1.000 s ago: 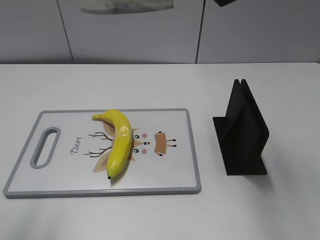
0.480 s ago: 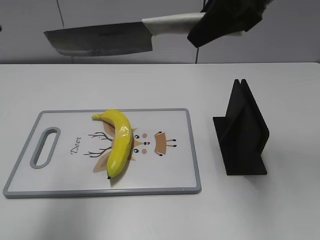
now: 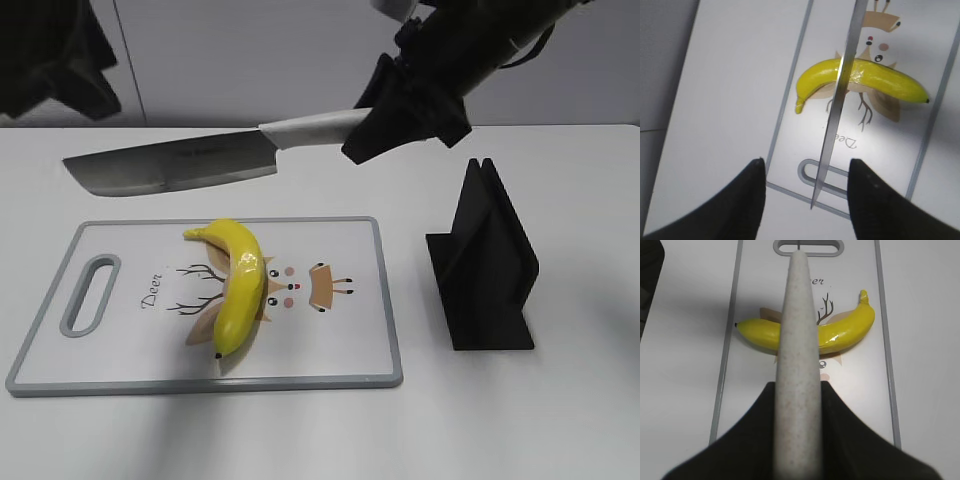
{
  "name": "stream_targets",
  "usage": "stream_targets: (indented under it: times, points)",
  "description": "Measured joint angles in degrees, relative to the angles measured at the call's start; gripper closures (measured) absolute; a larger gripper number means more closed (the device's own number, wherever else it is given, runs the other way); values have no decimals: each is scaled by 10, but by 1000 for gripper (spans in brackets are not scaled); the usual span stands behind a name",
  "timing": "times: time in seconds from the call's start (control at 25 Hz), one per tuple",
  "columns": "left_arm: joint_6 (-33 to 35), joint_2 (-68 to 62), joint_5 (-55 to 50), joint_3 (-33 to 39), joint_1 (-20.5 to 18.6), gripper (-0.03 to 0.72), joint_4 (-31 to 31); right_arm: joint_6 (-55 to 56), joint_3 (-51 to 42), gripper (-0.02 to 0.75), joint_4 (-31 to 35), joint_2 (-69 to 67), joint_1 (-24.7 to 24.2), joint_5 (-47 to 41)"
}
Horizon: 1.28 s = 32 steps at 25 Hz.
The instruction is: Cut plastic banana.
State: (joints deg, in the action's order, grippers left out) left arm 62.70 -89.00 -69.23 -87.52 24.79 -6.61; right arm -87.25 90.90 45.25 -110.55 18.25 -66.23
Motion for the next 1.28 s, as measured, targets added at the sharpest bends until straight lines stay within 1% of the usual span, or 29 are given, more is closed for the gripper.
stream_targets:
  times: [0.2,0.6,0.68,0.88,1.04,1.12,1.28]
  points:
    - [21,-44,-4,0,3,178,10,-13,1,572,10,-9,0,0]
    - [35,-81,-5,-1,3,186,12,-16,1,572,24,-15,0,1]
    - [36,-86,-5,-1,3,213,13,-16,1,572,24,-15,0,1]
    - [37,-87,-5,-1,3,330,3,-16,1,572,24,-15,-1,1]
    - [37,-87,-5,-1,3,399,-3,-16,1,572,24,-15,-1,1]
    - [37,-89,-5,-1,3,417,-5,-16,1,572,24,-15,-1,1]
    - [37,-104,-5,-1,3,427,-7,-16,1,572,24,-15,-1,1]
